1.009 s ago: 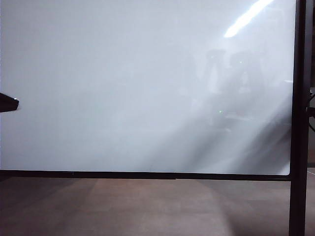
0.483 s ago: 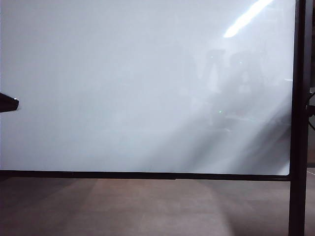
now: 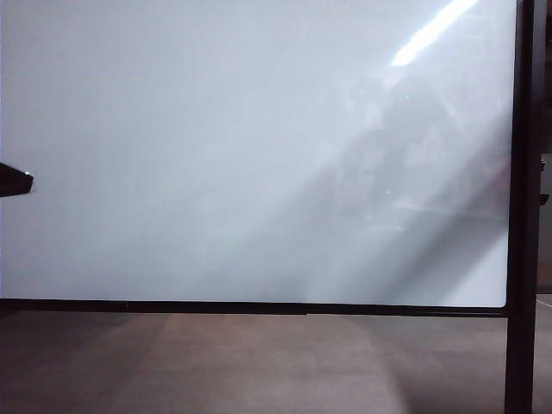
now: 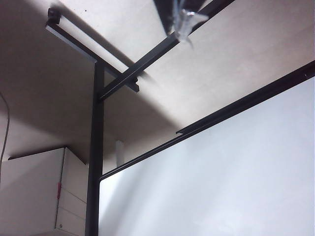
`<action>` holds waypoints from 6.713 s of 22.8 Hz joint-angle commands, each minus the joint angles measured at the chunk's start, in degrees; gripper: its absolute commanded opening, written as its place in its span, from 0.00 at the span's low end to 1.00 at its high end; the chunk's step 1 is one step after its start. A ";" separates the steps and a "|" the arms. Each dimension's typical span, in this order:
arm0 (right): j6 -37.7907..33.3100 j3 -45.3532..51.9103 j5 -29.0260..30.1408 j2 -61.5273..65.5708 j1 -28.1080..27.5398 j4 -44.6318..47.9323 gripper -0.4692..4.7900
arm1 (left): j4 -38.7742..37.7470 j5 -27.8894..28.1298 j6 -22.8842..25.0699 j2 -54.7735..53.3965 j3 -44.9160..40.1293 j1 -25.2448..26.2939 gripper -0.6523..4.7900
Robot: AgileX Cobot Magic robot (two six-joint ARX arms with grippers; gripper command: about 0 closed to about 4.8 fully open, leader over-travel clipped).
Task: Reach to the right to find the marker pen, pick it up, and write the number 8 on the whiteboard.
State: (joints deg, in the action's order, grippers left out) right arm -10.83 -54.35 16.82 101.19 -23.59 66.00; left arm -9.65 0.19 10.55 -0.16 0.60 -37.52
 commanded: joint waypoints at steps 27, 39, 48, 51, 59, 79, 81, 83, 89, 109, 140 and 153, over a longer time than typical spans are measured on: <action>-5.16 -2.84 -19.67 -36.59 45.48 -42.99 0.08 | -25.49 -1.92 -0.02 -0.09 27.36 27.19 0.11; -4.57 -5.97 -17.57 -36.15 46.42 -42.66 0.08 | -21.66 -1.92 -0.02 -0.15 52.48 27.28 0.11; -3.65 -6.34 -20.59 -36.11 48.35 -42.45 0.08 | -16.15 -2.01 -0.02 -6.75 50.99 27.30 0.11; -3.67 -10.73 -21.24 -31.54 48.35 -42.73 0.08 | -14.45 -3.48 -0.04 -10.80 49.20 27.06 0.11; -3.67 -20.65 -23.15 -21.42 49.13 -44.74 0.08 | -10.32 -5.79 -0.02 -18.99 48.17 16.31 0.11; -2.64 -22.14 -23.32 -16.11 49.11 -45.24 0.08 | -6.58 -5.81 -0.02 -21.09 48.22 10.64 0.11; -2.64 -21.44 -23.39 -16.11 49.11 -45.72 0.08 | -6.56 -5.81 -0.02 -21.09 48.22 10.64 0.11; -2.64 -19.71 -23.87 -16.11 49.11 -46.03 0.08 | -6.54 -5.81 -0.02 -21.09 48.22 10.64 0.11; -4.28 -12.59 -24.72 -16.11 49.11 -44.33 0.08 | -6.54 -5.81 -0.02 -21.09 48.24 10.64 0.11; -4.57 -9.35 -31.32 -18.80 42.42 -45.75 0.08 | -6.54 -5.81 -0.02 -21.05 48.28 10.64 0.11; -2.43 -25.22 -19.78 -18.18 47.56 -47.71 0.08 | -6.51 -5.38 -0.02 -20.63 48.28 10.67 0.11; -2.36 -25.35 -21.00 -17.18 48.09 -46.03 0.08 | -6.51 -5.42 -0.02 -20.63 48.28 10.67 0.11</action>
State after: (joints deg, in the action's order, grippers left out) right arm -13.47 -79.09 -3.44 84.34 24.45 18.59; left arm -16.88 -5.19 10.55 -20.75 48.69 -26.89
